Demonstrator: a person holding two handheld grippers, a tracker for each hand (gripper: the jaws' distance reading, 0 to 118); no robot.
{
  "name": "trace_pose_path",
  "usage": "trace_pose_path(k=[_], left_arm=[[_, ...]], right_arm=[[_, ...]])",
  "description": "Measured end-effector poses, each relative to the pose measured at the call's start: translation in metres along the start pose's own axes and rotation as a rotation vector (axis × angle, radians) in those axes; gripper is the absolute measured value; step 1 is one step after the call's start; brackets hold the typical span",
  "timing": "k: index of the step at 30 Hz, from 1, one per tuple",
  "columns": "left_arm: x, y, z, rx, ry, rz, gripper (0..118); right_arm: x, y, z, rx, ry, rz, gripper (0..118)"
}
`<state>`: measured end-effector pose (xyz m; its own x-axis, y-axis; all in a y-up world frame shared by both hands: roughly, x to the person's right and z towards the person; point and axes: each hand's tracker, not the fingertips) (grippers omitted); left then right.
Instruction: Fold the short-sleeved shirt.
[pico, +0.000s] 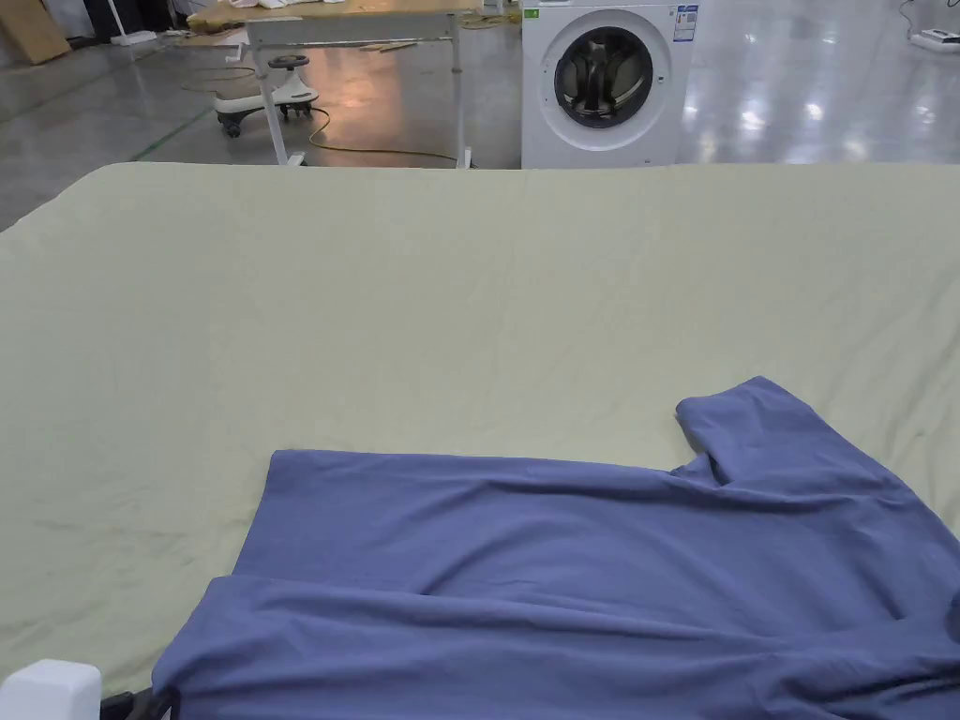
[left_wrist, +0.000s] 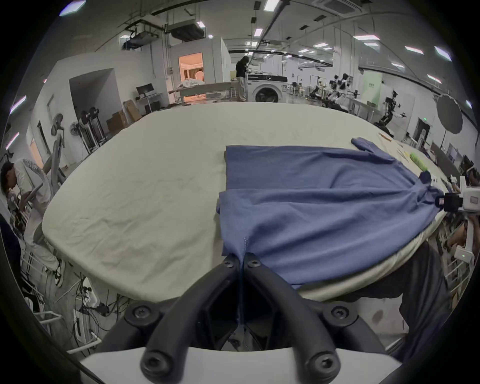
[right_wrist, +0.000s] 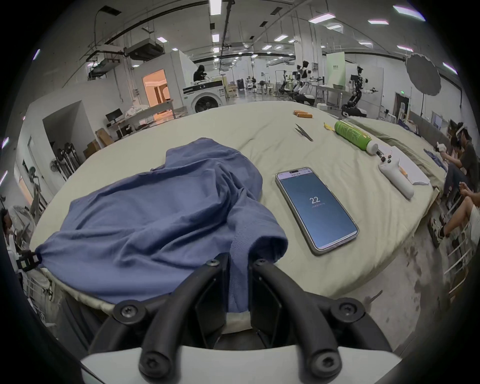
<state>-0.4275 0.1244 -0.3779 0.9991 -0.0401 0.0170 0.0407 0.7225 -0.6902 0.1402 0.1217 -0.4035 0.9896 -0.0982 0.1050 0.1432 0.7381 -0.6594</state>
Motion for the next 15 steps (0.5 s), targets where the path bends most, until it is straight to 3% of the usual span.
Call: trace_pose_path(k=[2, 3, 5, 8, 13, 15], left_arm=[[-0.003, -0.005, 0.001, 0.025, -0.012, 0.046, 57], [-0.004, -0.005, 0.001, 0.032, 0.010, 0.077, 78], [-0.005, -0.002, 0.013, 0.106, 0.028, 0.132, 80], [0.005, 0.005, 0.040, 0.264, 0.009, 0.149, 80], [0.037, 0.010, 0.087, 0.555, -0.054, 0.090, 79], [0.048, 0.016, 0.094, 0.541, -0.058, 0.094, 65]], right_arm=[[-0.006, -0.002, 0.002, 0.021, -0.051, 0.048, 61], [-0.006, -0.002, 0.003, 0.023, -0.083, 0.066, 64], [-0.003, -0.001, 0.011, 0.046, -0.066, 0.049, 64], [-0.004, 0.003, 0.031, 0.144, 0.037, 0.021, 64], [-0.029, 0.006, 0.066, 0.311, 0.118, 0.088, 64], [-0.040, 0.007, 0.074, 0.347, 0.182, 0.100, 64]])
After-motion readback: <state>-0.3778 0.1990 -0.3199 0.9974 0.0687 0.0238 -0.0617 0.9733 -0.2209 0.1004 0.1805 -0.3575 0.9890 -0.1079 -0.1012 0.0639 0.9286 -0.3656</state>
